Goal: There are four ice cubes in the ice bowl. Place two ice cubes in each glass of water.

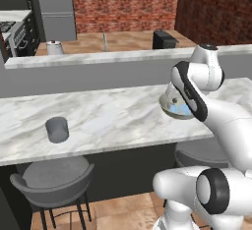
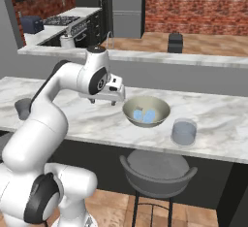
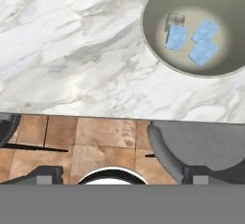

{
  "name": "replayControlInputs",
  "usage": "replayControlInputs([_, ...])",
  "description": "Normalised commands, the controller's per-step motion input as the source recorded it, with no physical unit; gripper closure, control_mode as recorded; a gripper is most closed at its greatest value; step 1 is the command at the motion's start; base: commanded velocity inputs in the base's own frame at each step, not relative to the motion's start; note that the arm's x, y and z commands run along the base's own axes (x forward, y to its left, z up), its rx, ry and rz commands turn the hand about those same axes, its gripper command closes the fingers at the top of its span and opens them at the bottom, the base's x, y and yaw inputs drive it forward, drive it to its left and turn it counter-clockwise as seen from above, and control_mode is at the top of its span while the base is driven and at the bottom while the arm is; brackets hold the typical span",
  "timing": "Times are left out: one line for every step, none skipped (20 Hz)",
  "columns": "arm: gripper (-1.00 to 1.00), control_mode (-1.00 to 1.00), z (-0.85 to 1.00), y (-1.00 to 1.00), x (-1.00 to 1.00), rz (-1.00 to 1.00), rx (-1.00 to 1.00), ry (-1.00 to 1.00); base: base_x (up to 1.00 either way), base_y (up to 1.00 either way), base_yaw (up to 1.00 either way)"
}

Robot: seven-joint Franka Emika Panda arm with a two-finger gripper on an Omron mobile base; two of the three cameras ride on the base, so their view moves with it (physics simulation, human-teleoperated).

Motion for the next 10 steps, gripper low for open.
replayControlInputs([-1.0,-1.0,-0.09,-0.49,0.25,0.0,0.0,-0.04,0.0,0.0,0.0])
replayControlInputs([-1.0,-1.0,-0.08,-0.48,0.25,0.0,0.0,-0.05,0.0,0.0,0.0])
replayControlInputs([-1.0,-1.0,-0.11,-0.44,0.24,0.0,0.01,-0.06,0.0,0.0,0.0])
replayControlInputs([-1.0,-1.0,-0.14,-0.41,0.26,0.01,0.0,-0.04,0.0,0.0,0.0])
replayControlInputs([-1.0,-1.0,-0.19,-0.36,0.26,0.0,0.0,-0.05,0.0,0.0,0.0])
replayControlInputs([-1.0,-1.0,-0.21,-0.36,0.26,0.0,0.01,-0.04,0.0,0.0,0.0])
replayControlInputs([-1.0,-1.0,-0.22,-0.34,0.28,0.0,0.01,-0.03,0.0,0.0,0.0])
replayControlInputs([-1.0,-1.0,-0.22,-0.31,0.29,0.0,0.02,-0.02,0.0,0.0,0.0])
replayControlInputs([-1.0,-1.0,-0.2,-0.25,0.3,0.0,0.02,0.0,0.0,0.0,0.0])
replayControlInputs([-1.0,-1.0,-0.17,-0.21,0.31,0.0,0.02,0.0,0.0,0.0,0.0])
